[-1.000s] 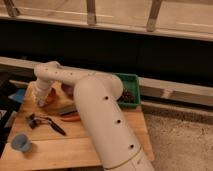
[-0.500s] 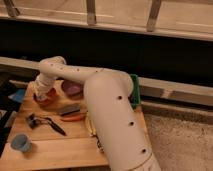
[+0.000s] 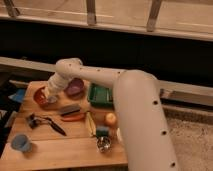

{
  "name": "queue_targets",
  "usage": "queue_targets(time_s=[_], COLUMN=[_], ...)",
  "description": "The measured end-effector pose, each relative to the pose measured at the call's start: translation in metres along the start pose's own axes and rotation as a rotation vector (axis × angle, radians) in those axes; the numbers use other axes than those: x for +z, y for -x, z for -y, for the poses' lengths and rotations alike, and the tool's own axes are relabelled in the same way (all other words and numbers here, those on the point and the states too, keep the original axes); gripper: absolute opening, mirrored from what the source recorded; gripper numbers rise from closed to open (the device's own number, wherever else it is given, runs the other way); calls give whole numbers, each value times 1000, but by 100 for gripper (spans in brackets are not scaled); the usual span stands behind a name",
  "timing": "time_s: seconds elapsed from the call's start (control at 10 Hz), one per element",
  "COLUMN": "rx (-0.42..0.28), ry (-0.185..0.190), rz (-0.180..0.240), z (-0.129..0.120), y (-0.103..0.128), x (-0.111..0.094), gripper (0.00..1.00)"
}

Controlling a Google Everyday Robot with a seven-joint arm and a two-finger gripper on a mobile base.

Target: Wipe table surface with towel

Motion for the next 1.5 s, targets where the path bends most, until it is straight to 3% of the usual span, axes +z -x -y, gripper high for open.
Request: queue_targets(time_s=[0.2, 0.6, 0.7, 1.3, 1.4, 1.5], rx=[17, 60, 72, 71, 69, 62], ry=[10, 37, 43, 45, 40, 9], rz=[-35, -183, -203, -205, -209, -221], z=[4, 16, 19, 18, 19, 16], y=[-33, -103, -115, -115, -115, -111], x=[-20, -40, -42, -41, -41, -40], gripper=[0, 0, 0, 0, 0, 0])
